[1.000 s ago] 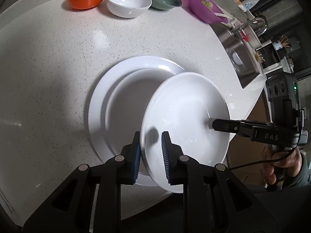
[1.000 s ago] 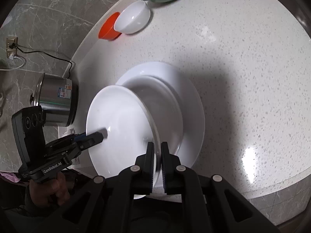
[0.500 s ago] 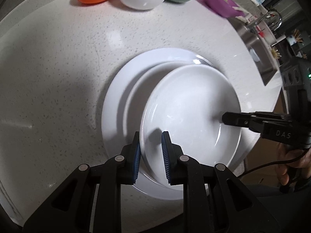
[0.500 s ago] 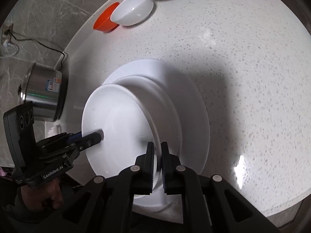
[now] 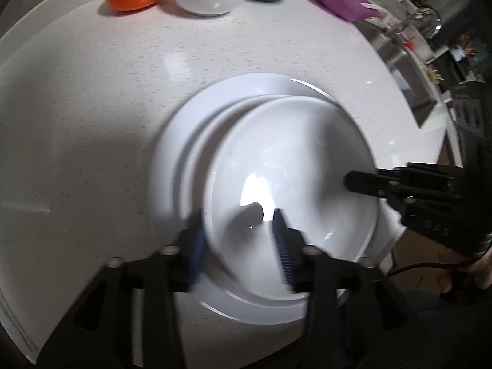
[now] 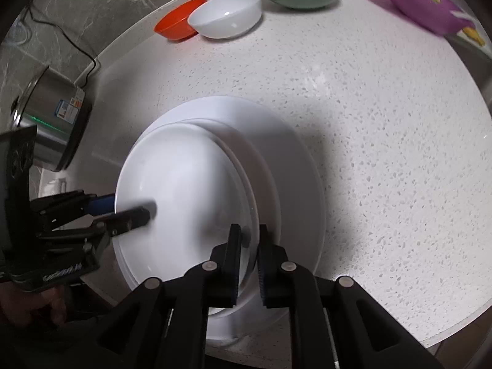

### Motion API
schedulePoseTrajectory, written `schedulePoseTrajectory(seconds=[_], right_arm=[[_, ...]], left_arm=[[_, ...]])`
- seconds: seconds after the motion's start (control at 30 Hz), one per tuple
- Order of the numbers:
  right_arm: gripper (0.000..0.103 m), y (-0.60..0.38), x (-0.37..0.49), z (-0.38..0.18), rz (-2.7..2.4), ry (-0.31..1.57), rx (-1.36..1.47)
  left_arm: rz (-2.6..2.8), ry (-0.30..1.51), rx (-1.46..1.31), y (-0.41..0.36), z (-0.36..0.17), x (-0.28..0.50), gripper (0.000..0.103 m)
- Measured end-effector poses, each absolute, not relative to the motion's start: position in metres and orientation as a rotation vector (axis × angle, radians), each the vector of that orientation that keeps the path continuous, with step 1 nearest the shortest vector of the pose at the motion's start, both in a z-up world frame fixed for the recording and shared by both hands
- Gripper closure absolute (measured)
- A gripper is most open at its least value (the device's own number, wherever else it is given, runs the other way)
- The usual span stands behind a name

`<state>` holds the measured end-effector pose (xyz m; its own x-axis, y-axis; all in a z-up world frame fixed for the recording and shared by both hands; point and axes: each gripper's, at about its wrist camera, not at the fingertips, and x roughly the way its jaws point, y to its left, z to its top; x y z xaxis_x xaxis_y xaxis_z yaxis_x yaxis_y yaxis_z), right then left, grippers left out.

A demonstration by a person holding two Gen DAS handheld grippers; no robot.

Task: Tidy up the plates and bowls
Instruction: 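Lower the shallow white plate onto the plate stack with both tools, then open both tools and withdraw from the plate stack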

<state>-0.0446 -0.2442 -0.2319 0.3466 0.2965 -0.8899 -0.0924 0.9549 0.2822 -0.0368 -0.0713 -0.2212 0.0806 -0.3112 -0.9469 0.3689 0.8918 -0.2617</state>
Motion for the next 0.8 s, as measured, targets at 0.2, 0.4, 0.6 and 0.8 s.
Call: schedulePoseTrajectory(seconds=[0.2,0.4,0.6,0.8], right_arm=[[0.088,-0.234,-0.046,-0.232,0.241,1.17,0.12],[0.085,-0.226,-0.046,-0.233,0.232,1.156,0.088],[0.071,-0.216,-0.047,-0.233,0.228,1.131,0.05],[0.055,-0.213,-0.047,-0.23,0.226,1.109,0.047]], left_arm=[[-0.556,1.387,0.038,-0.079,-0.219,-0.041,0.03],[-0.574,1.356,0.019,-0.078,-0.212,-0.042,0.023],[-0.594,1.325,-0.019,-0.068,-0.203,-0.042,0.019],[-0.599,1.271,-0.076,-0.051,-0.185,-0.033,0.014]])
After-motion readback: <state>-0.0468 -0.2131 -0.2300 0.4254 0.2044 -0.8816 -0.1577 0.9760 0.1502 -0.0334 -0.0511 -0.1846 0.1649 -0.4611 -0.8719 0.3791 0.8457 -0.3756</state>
